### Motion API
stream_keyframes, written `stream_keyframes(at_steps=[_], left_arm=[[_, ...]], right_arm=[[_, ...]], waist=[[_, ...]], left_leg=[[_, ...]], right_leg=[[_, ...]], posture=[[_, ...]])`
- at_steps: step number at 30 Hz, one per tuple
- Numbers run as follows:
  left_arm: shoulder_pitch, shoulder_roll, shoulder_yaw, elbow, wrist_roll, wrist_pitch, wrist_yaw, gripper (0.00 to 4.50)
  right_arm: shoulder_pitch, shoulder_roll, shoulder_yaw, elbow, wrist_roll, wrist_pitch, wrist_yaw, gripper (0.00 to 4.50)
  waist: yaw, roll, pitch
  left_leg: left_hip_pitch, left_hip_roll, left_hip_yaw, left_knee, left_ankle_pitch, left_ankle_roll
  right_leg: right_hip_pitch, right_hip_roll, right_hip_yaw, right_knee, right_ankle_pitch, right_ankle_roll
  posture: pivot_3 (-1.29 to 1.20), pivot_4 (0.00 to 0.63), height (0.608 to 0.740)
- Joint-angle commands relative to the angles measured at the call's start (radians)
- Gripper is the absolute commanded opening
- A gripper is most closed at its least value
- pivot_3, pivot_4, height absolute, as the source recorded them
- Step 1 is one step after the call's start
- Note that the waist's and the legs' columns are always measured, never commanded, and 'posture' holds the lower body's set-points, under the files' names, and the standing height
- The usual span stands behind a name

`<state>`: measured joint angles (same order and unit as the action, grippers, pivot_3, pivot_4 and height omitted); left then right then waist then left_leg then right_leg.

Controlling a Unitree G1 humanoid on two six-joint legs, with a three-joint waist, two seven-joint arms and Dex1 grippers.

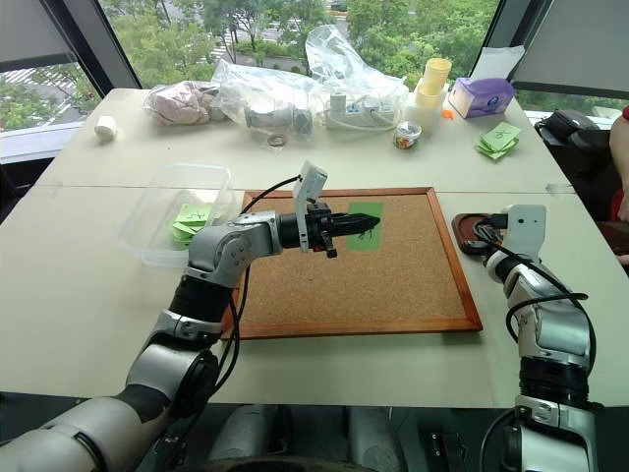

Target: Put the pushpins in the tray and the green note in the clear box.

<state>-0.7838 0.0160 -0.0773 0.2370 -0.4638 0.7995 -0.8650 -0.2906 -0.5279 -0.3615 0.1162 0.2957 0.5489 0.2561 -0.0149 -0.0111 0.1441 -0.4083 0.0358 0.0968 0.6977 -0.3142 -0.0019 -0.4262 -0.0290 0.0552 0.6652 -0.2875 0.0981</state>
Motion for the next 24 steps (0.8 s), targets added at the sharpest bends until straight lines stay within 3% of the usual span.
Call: stream_keyframes(at_steps=[1,5,15,24], left_arm=[[0.000,0.002,-0.001,-0.021,-0.018,-0.012,0.000,0.00],[0.010,0.012,-0.007,-0.030,-0.024,-0.009,-0.004,0.00],[-0.008,0.043,0.054,-0.057,-0.057,0.021,0.049,0.00],[0.007,0.091,0.072,-0.077,-0.075,0.029,0.076,0.00]], right_arm=[[-0.024,-0.005,-0.012,0.000,-0.002,-0.039,0.006,2.48],[-0.033,-0.004,-0.019,0.006,0.003,-0.051,0.002,4.44],[-0.044,0.001,-0.046,-0.050,0.048,-0.064,0.008,4.44],[-0.041,-0.013,-0.005,0.040,-0.003,-0.058,-0.008,4.44]], waist=[[0.000,0.000,0.000],[0.000,0.000,0.000],[0.000,0.000,0.000],[0.002,0.000,0.000]], left_leg=[[0.000,0.000,0.000,0.000,0.000,0.000],[0.000,0.000,0.000,0.000,0.000,0.000],[0.000,0.000,0.000,0.000,0.000,0.000],[0.000,0.001,0.000,0.000,0.000,0.000]], right_leg=[[0.000,0.000,0.000,0.000,0.000,0.000],[0.000,0.000,0.000,0.000,0.000,0.000],[0.000,0.000,0.000,0.000,0.000,0.000],[0.000,0.000,0.000,0.000,0.000,0.000]], posture=[[0.00,0.150,0.738],[0.00,0.150,0.738],[0.00,0.150,0.738],[0.00,0.150,0.738]])
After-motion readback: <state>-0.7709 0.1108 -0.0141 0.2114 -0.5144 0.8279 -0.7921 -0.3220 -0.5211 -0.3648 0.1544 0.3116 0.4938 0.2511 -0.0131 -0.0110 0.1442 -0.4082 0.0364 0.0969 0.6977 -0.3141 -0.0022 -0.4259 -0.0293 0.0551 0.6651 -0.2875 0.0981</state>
